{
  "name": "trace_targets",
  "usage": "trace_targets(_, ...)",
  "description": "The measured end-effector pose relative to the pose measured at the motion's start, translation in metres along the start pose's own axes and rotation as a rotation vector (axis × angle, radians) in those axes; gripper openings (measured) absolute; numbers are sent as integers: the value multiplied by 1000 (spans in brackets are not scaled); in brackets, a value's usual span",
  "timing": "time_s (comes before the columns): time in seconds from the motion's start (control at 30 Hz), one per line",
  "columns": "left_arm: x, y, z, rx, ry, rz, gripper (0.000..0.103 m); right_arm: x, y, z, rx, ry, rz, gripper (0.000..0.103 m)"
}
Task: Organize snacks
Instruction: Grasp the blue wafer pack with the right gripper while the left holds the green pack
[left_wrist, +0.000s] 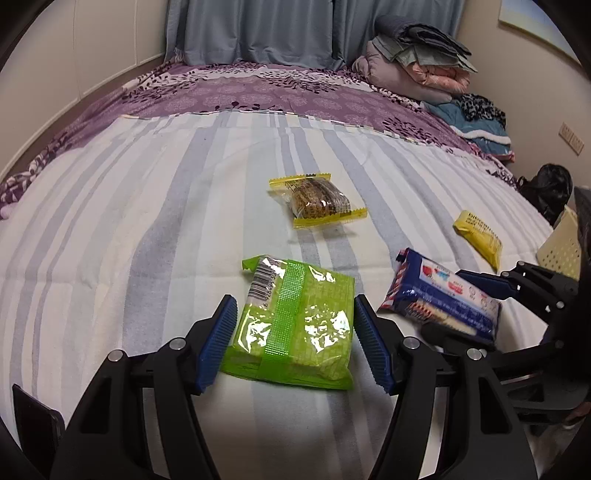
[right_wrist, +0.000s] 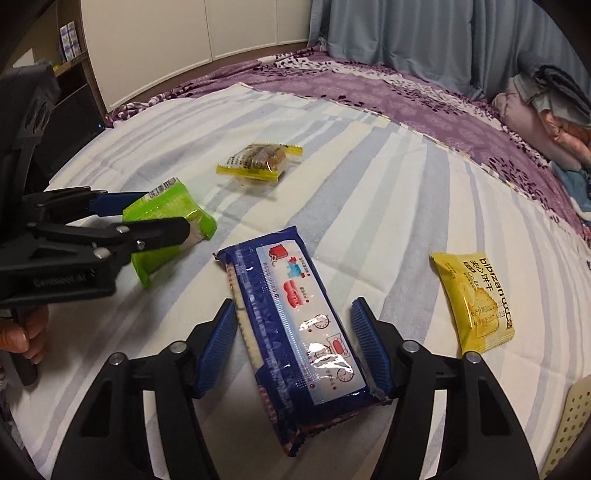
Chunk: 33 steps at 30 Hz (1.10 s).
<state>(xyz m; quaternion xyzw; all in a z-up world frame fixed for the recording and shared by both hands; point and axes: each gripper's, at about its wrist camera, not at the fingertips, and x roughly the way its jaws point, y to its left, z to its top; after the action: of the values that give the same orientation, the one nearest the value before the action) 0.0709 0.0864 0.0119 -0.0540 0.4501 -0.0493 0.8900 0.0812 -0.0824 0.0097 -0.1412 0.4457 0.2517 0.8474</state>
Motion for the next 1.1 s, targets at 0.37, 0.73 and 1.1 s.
trace_targets(0.37,-11,-8,-3,23,-17,10,58,-33,-4,-14,87,-58,13,44)
trace_targets(0.73,-29,-22,-9,26,-25,-3,58,-82,-17,-24,181,-166,13,44)
trace_targets(1.1,-66,-55,2,71,-85,-46,58,-139,-40,-44,277,-287,-37,44)
